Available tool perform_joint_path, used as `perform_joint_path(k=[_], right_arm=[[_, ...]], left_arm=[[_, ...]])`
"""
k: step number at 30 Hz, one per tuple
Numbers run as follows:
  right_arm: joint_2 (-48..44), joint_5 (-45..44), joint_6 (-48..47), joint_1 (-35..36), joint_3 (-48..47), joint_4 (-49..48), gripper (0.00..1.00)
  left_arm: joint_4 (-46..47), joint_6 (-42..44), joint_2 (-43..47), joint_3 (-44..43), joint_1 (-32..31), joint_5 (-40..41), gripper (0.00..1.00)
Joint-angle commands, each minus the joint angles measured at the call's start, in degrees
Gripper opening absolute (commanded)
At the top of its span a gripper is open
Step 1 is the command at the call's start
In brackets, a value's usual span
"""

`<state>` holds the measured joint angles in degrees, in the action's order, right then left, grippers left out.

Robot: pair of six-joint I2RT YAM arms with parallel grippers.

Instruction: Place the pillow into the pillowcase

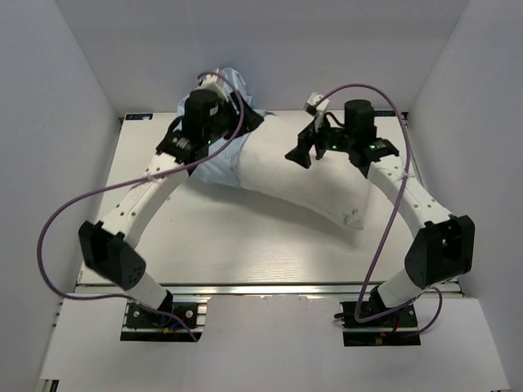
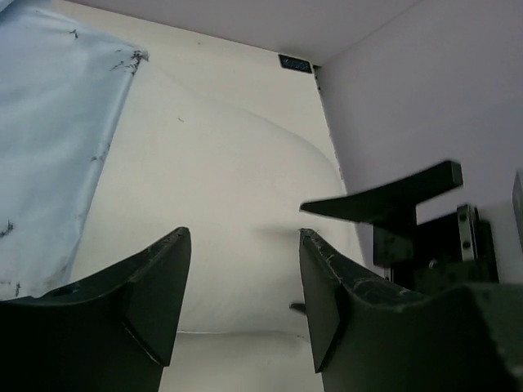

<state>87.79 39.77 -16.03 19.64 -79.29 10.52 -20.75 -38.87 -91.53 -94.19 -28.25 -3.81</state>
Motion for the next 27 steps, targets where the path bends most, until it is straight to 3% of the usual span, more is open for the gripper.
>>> perform_joint_path(k=[1, 3, 7, 21, 24, 27], right_arm=[[0.89, -13.46, -1.90, 4.51, -1.75, -0.76, 0.89], [1.24, -21.38, -1.81, 6.54, -0.52, -2.78, 0.89], [2.30, -23.07, -2.34, 7.52, 0.27, -2.09, 0.89], [4.14, -24.30, -3.57, 8.22, 1.59, 0.46, 0.89], [4.85, -24.56, -3.83, 8.40, 1.94, 0.46, 0.89], [5.55, -25.27, -4.18, 8.66, 2.29, 0.20, 0.89]], left_arm=[[-1.75, 2.84, 5.72, 11.70, -0.40, 3.01, 0.65], [-0.61, 2.84, 7.32, 15.78, -0.58, 6.78, 0.65], [-1.39, 4.24, 6.72, 19.05, -0.67, 10.74, 0.65], [-5.52, 15.40, -5.06, 11.05, -1.11, 24.90, 0.64], [-6.05, 16.19, -6.12, 10.61, -1.19, 25.96, 0.57], [-6.58, 16.37, -6.74, 10.78, -1.11, 26.49, 0.33]])
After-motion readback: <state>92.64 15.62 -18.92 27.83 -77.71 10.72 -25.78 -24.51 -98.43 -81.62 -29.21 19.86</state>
